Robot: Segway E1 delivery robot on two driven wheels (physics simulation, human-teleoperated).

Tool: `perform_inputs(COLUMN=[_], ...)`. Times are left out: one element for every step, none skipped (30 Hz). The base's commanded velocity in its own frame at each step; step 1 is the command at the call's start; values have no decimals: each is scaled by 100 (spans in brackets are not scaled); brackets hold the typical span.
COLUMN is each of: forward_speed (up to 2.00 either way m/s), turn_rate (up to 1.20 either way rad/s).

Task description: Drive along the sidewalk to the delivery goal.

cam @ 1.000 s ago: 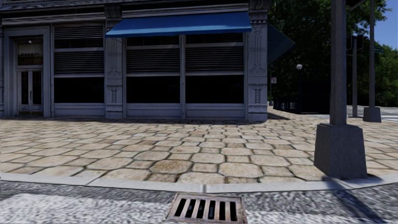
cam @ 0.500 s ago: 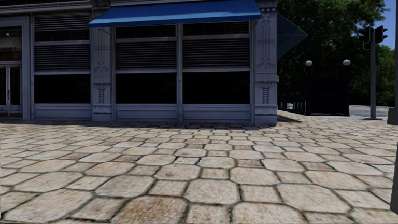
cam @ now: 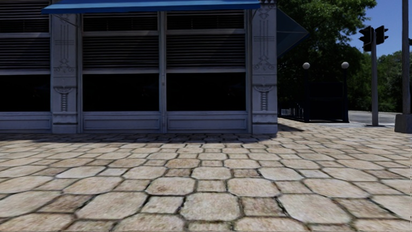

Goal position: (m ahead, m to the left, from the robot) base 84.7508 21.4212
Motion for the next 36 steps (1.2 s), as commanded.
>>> perform_inputs(forward_speed=[174, 174, 174, 174, 174, 174, 174, 174, 174, 174, 174, 174, 174, 174, 174, 174, 174, 174, 174, 174, 174, 174, 174, 174, 174, 174, 174, 174, 174, 174, 174, 174, 174, 174, 174, 174], turn_rate=[-44, -44, -44, -44, -44, -44, -44, -44, -44, -44, -44, -44, -44, -44, -44, -44, -44, -44, -44, -44, -44, -44, -44, -44, -45, -45, -47, -48, -48, -48, -49, -51, -51, -52, -53, -53])
